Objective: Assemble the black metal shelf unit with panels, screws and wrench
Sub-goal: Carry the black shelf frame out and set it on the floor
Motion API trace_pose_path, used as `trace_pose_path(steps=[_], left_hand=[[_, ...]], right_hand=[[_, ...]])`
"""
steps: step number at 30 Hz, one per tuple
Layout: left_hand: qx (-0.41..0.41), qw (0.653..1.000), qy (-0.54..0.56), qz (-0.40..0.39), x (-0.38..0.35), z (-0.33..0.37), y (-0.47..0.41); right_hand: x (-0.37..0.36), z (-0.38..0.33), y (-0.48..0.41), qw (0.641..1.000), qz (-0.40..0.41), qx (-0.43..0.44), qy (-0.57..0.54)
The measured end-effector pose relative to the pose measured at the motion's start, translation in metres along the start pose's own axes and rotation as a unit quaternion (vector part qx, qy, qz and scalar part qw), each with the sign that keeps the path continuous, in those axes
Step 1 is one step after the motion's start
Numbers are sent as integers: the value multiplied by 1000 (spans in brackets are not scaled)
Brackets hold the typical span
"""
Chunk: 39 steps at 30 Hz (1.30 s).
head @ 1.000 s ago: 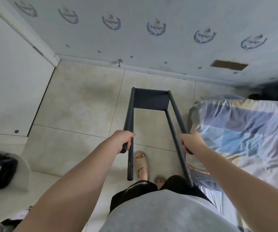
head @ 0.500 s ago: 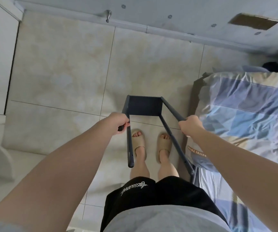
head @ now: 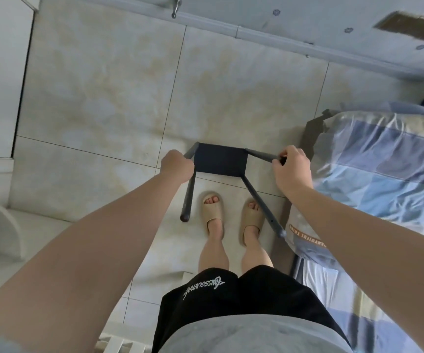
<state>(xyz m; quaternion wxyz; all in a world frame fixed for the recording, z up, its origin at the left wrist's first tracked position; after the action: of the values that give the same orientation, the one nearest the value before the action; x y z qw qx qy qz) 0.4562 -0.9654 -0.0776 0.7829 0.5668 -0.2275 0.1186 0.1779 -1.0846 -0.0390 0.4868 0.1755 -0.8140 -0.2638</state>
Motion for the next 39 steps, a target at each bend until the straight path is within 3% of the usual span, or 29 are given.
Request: trace_pose_path(steps=[2,5,9,15,21,27,39], left_hand=[[-79,994,-63,39,9,16,6],[-149,984,-73,60,15,34,16],[-160,974,-158,34,14,41,21],[-171,951,-256,15,17,32,40],[-224,942,-243,58,25,14,100],[-270,931,-214,124,37,-11,173],[-222,922,-149,280,33,-90,303]], right_hand=[[3,-12,-1,1000,6,29,-1],[1,-27,-2,997,-27,62,22],[-7,-35,4,986,-116,70,92],[6,-34,24,978,-140,69,138],[24,-61,79,968,-97,130,193],[31,-87,134,935,-61,223,268],[44,-94,251,880,-73,393,257]])
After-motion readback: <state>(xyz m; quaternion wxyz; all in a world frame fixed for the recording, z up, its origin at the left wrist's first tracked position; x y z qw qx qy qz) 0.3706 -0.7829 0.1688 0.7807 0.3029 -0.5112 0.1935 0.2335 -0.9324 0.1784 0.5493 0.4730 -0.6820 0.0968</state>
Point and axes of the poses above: each hand's wrist, its own y-axis away from the middle knuckle, its own x-axis out of the back of the hand, z = x × y, the point moved 8 cm from there along -y, towards the middle knuckle, and after that the axes turned 3 degrees about -z, right-handed, at the moved point
